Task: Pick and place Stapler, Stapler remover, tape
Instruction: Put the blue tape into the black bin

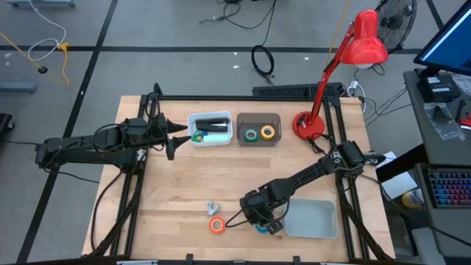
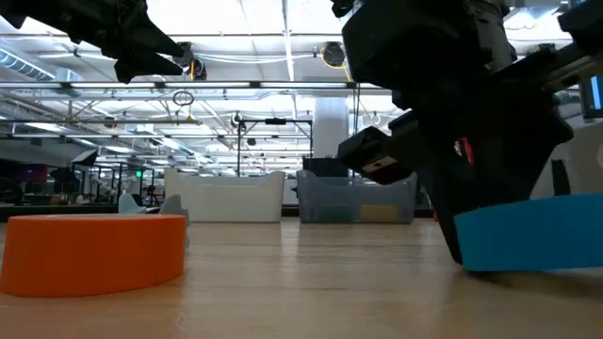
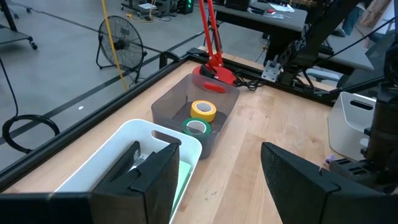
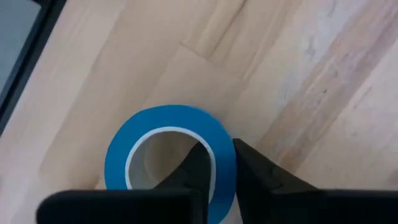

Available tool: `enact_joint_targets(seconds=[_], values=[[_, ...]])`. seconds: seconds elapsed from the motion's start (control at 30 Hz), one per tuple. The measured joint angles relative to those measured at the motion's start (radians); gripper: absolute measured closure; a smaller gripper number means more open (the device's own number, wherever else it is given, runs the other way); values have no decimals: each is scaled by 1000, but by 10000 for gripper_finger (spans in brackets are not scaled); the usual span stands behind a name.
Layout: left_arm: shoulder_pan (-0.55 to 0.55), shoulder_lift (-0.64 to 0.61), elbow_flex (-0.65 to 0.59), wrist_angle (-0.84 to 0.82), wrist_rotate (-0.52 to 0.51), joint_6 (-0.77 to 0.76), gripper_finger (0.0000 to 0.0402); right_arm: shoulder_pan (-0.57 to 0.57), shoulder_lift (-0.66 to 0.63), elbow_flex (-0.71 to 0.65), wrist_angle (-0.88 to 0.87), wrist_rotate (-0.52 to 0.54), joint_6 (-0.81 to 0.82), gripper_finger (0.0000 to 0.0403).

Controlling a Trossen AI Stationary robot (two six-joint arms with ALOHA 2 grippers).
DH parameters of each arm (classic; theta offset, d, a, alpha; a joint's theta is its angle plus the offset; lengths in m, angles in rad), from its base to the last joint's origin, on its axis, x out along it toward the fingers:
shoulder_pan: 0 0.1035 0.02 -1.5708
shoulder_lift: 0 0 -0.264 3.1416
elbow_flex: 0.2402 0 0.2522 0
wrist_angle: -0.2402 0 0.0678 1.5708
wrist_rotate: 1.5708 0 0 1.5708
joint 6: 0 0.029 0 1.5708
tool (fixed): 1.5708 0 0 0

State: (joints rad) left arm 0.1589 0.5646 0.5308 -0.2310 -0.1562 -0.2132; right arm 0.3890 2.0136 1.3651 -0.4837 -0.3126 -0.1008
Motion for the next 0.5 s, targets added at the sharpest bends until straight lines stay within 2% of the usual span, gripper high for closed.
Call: enact_joint_targets(seconds=[0.2,0.5], values=[[0,0,0,0,0,0,174,-25,-27,-3,45,5,35,367],[0,0,0,0,0,0,174,-133,-206,-3,72,-2,37,367]])
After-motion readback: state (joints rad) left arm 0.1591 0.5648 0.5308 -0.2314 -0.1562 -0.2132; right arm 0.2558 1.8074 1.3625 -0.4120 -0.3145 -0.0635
